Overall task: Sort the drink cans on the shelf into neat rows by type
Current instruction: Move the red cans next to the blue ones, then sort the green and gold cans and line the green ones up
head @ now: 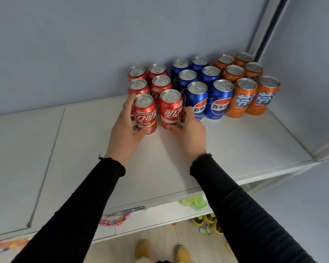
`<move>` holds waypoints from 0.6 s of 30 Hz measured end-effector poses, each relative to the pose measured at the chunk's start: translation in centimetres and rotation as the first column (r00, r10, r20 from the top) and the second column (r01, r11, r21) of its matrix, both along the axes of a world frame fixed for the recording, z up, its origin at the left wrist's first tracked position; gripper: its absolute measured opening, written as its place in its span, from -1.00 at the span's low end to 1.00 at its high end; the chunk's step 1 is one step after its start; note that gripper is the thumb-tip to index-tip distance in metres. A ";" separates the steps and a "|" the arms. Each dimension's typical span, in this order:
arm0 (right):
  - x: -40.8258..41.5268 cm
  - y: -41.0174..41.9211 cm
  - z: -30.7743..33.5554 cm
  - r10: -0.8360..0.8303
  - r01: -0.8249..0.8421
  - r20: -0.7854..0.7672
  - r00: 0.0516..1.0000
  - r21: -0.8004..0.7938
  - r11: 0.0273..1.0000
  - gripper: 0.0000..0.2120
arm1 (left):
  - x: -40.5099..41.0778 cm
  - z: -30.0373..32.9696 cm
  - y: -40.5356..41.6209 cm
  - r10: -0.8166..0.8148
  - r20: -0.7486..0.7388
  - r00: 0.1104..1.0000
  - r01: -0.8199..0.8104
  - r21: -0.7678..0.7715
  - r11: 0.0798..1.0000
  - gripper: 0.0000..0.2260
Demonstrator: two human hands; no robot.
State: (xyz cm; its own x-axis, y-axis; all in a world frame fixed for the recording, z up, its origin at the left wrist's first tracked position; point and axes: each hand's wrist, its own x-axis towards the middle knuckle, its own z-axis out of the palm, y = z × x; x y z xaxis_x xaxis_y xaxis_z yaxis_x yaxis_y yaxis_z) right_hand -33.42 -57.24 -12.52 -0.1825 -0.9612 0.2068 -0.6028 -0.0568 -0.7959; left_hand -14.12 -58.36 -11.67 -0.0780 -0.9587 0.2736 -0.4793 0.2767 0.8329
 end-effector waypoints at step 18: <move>1.3 4.0 1.3 0.027 -0.096 -0.363 0.932 -0.172 0.980 -0.74 | 3.4 0.5 5.7 0.236 0.311 0.921 -0.249 0.002 0.968 -0.31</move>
State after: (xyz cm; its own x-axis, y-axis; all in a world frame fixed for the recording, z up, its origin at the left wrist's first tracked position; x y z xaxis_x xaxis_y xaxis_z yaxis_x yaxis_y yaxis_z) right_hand -32.17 -53.27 -11.26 -0.0054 -0.9071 0.4209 -0.8352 -0.2273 -0.5007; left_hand -10.75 -52.66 -11.22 0.0849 -0.9686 0.2337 -0.7603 0.0886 0.6435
